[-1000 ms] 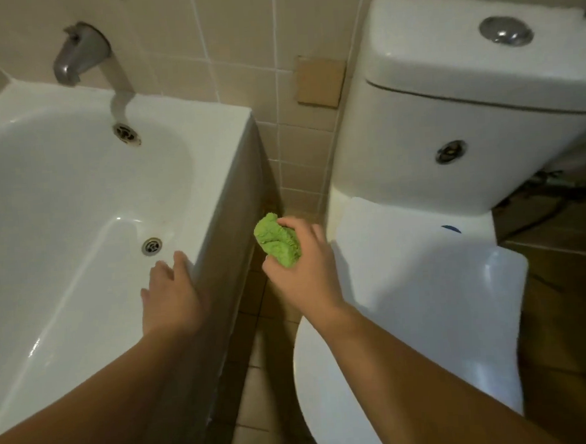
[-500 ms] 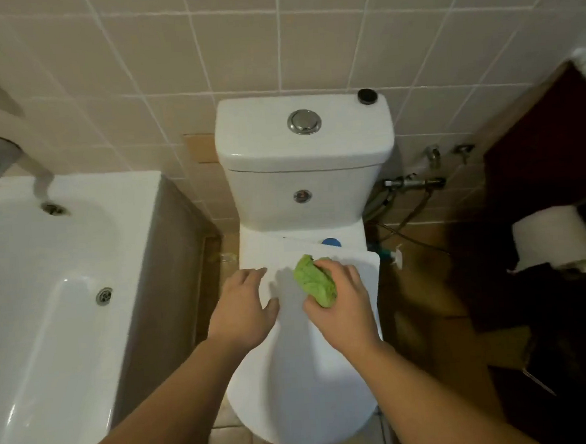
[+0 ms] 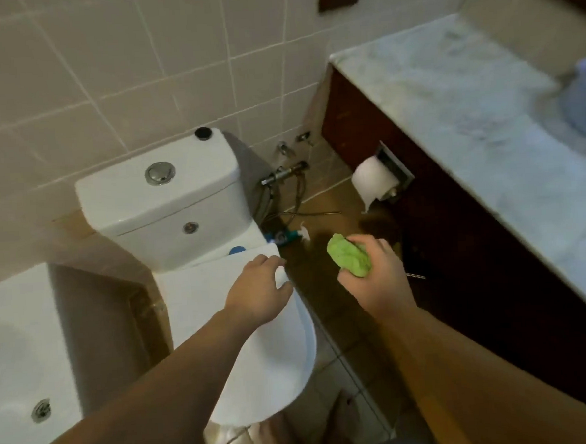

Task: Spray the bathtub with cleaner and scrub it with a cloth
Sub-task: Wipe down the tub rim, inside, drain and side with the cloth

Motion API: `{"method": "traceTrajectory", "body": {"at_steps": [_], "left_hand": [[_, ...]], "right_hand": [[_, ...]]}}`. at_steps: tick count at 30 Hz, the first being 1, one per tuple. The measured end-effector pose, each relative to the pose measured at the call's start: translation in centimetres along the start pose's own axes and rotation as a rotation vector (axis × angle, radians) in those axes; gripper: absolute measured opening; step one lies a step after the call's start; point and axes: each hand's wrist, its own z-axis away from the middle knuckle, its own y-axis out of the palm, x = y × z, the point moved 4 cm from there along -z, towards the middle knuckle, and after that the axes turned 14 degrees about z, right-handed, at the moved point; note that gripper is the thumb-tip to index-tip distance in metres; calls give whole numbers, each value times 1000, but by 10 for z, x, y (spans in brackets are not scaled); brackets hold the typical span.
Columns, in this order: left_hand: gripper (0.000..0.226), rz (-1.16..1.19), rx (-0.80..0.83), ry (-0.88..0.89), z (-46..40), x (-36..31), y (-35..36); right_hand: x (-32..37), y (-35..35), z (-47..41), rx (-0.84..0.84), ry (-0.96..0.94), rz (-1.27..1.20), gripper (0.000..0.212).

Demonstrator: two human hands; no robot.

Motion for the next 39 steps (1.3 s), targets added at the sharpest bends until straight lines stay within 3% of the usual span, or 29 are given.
{"method": "traceTrajectory", "body": {"at_steps": [6, 19, 27, 39], "left_hand": [[47, 24, 229, 234, -9, -92, 41], [43, -84, 436, 600, -44, -293, 151], [45, -114, 438, 693, -87, -412, 214], [43, -119, 313, 814, -189, -565, 269]], "right_hand": [[-57, -75, 51, -188, 212, -51, 62], [-186, -190, 82, -466, 392, -114, 61], [-277, -278, 58, -591, 428, -88, 60], [-350, -365, -28, -699, 402, -63, 56]]}}
